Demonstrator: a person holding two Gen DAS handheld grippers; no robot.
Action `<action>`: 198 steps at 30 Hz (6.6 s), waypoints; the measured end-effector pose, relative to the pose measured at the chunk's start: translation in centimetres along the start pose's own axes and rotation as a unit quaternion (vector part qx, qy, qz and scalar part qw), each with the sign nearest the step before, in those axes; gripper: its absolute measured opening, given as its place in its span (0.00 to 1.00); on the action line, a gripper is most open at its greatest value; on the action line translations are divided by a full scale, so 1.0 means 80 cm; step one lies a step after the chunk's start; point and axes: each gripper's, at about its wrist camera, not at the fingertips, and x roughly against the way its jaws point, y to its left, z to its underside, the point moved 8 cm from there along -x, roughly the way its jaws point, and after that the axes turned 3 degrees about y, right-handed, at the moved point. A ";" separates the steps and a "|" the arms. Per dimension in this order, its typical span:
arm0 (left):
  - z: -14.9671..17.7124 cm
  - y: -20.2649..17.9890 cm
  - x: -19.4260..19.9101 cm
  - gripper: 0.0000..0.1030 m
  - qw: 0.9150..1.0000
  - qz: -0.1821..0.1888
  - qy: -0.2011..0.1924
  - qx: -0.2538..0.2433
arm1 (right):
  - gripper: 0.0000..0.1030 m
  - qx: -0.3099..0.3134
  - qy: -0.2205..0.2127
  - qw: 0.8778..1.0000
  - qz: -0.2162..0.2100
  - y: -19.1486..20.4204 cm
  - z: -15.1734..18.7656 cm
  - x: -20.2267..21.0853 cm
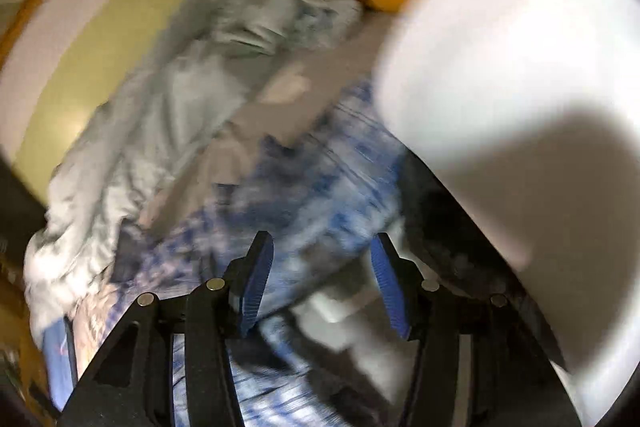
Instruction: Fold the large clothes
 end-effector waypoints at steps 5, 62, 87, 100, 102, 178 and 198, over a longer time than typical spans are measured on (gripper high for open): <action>0.001 -0.004 -0.001 1.00 1.000 0.005 0.002 -0.005 | 0.50 -0.044 0.011 0.999 -0.003 -0.021 0.012 -0.038; 0.003 0.002 -0.008 1.00 0.998 0.046 0.030 0.038 | 0.45 -0.070 -0.031 0.996 -0.051 0.013 -0.027 -0.077; 0.000 -0.001 0.001 1.00 1.000 0.019 0.010 0.014 | 0.46 0.367 0.121 0.904 -0.180 0.249 0.180 -0.032; -0.004 -0.006 0.015 1.00 0.999 0.035 -0.011 0.011 | 0.53 0.154 -0.008 0.983 -0.100 0.115 0.024 -0.009; -0.004 -0.008 0.016 1.00 0.999 0.033 -0.012 0.008 | 0.55 0.119 -0.006 0.988 -0.100 0.094 0.010 -0.015; 0.066 -0.127 0.024 0.03 0.975 0.184 0.126 -0.019 | 0.69 0.253 -0.055 0.946 -0.196 0.226 0.109 0.025; -0.014 0.107 0.006 0.03 0.978 -0.195 0.046 -0.050 | 0.72 0.228 0.006 0.970 -0.086 0.183 0.098 -0.027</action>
